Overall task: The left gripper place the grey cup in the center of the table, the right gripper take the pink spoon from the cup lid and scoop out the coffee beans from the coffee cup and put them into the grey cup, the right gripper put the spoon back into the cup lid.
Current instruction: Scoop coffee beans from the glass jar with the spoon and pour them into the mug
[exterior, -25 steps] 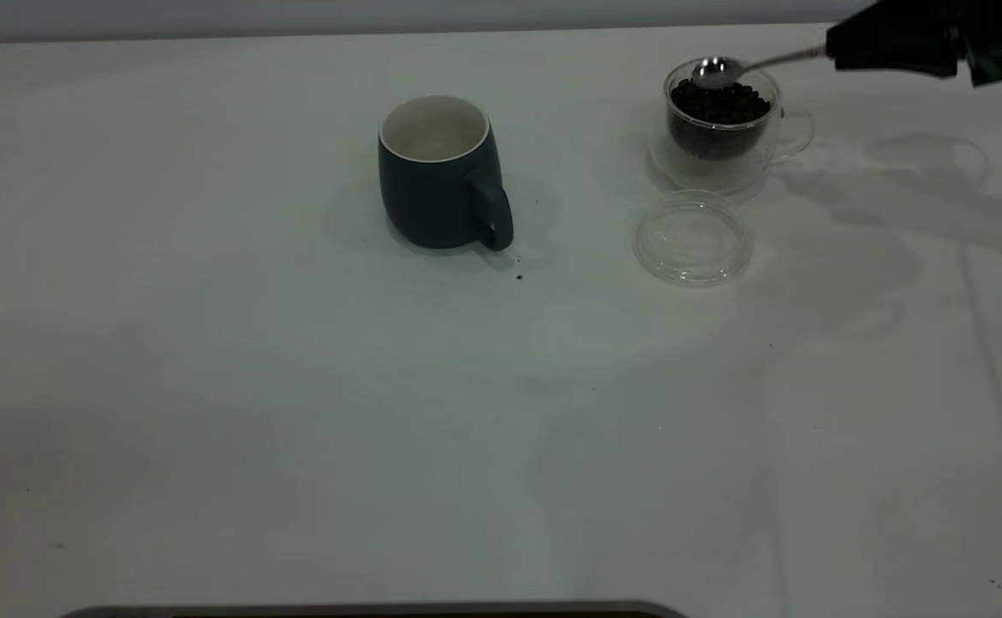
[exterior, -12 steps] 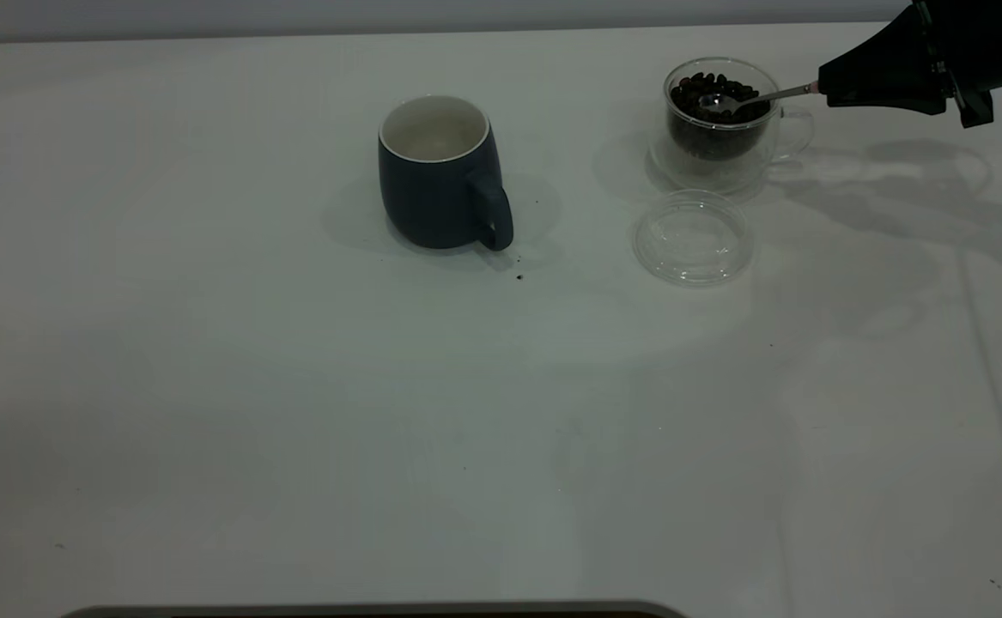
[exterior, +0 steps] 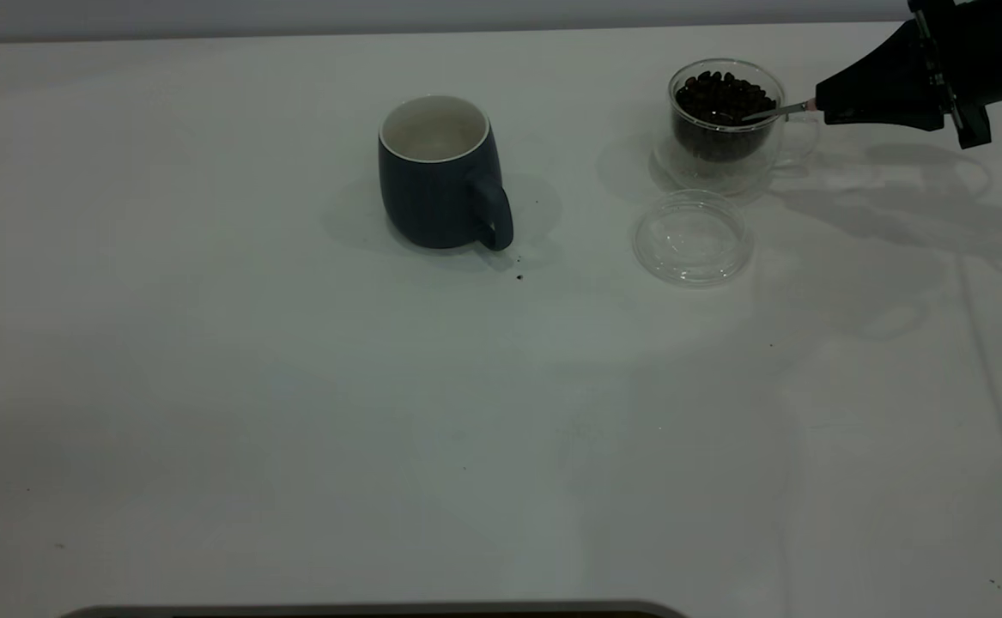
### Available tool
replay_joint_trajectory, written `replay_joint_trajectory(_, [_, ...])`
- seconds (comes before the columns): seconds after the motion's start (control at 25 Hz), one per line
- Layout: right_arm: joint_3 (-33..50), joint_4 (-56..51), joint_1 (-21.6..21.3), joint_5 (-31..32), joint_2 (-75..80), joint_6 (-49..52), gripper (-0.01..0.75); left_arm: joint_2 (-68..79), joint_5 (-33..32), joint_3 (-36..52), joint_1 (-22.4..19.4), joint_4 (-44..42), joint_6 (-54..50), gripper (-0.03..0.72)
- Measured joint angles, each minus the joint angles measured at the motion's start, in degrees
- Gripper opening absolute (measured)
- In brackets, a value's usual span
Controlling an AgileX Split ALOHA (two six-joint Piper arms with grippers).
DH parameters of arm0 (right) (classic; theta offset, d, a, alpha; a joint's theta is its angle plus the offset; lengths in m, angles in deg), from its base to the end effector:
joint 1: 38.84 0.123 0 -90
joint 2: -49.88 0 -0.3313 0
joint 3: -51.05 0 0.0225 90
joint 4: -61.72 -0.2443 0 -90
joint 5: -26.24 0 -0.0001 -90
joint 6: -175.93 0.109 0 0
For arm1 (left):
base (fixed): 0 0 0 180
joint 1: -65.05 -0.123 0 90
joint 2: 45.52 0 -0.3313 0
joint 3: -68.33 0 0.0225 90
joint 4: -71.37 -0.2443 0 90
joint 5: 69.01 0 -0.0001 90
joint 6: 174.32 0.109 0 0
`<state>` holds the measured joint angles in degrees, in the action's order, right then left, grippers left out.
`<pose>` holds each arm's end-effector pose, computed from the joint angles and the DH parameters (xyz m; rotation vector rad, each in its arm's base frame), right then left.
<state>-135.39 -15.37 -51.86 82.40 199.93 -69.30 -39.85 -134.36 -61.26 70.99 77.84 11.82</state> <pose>0.4776 -0.0198 0.0443 0.1349 2.4907 1.2266 -0.0478 -0.0063 0.2543 0.2337 2.1037 -0.1346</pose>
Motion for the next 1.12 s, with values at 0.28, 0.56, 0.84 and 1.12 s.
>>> replay_joint_trajectory(0.28, [0.0, -1.0, -0.2, 0.8, 0.4, 1.5, 0.092, 0.0, 0.0, 0.0, 0.0, 0.0, 0.0, 0.565])
replay_joint_trajectory(0.56, [0.0, -1.0, -2.5, 3.1, 0.4, 4.0, 0.092, 0.0, 0.0, 0.0, 0.0, 0.0, 0.0, 0.565])
replay_joint_trajectory(0.84, [0.0, -1.5, -3.4, 5.8, 0.4, 4.9, 0.092, 0.0, 0.0, 0.0, 0.0, 0.0, 0.0, 0.565])
replay_joint_trajectory(1.12, [0.0, -3.0, -3.6, 6.6, 0.4, 6.8, 0.092, 0.0, 0.0, 0.0, 0.0, 0.0, 0.0, 0.565])
